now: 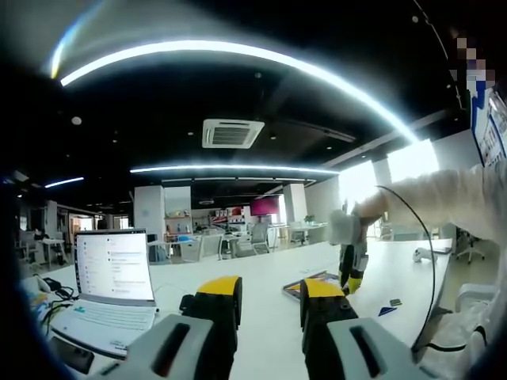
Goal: Pick up the tangram pieces one by one and place each piece onto its matching region on the pattern sheet, fitting the shapes together until the outline on the sheet is completely filled by the tangram pieces
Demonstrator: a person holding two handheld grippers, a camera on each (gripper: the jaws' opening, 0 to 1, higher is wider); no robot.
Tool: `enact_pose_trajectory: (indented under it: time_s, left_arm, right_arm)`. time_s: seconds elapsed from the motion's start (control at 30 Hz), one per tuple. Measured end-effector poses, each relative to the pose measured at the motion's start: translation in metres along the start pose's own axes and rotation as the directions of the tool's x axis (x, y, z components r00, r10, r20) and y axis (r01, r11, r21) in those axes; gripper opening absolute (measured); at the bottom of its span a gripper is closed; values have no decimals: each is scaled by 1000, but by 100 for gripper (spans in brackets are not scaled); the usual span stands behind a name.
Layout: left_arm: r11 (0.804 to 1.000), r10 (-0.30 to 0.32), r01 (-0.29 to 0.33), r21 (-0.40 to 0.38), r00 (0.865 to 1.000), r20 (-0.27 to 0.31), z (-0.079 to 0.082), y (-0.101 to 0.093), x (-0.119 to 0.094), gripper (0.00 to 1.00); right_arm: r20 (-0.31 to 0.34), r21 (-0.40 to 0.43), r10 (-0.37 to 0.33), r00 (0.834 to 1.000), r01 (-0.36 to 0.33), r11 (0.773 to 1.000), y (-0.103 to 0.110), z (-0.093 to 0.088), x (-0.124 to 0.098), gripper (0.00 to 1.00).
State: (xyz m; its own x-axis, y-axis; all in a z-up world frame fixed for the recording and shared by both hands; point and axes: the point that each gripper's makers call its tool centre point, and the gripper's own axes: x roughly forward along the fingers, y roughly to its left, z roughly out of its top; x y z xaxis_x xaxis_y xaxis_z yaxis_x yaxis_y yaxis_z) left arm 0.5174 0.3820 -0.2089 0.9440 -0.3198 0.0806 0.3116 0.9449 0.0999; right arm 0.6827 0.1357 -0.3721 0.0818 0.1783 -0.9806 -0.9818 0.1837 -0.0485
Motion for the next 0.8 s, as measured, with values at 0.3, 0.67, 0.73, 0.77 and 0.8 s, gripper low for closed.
enact_pose_trajectory:
  time_s: [0.3, 0.67, 0.73, 0.77, 0.8]
  left_arm:
    - [1000, -3, 3, 0, 1000, 3, 1, -1, 1, 31]
    - [1000, -2, 3, -1, 1000, 3, 1, -1, 1, 31]
    - [1000, -5, 5, 0, 1000, 3, 0, -2, 2, 31]
    - [1000, -6, 6, 1, 1000, 2, 0, -2, 2, 31]
    - [1000, -7, 7, 1, 1000, 3, 1, -2, 2, 31]
  right_arm:
    - [-71, -38, 44, 997, -47, 998, 21, -16, 20, 29]
    - [-29, -27, 83, 996, -84, 996, 55, 3, 31, 27]
    - [-42, -69, 99, 994, -101, 992, 68, 5, 36, 28]
    - [-44, -82, 101, 994, -104, 991, 72, 7, 39, 28]
    - [-42, -80, 98, 994, -101, 992, 76, 9, 41, 28]
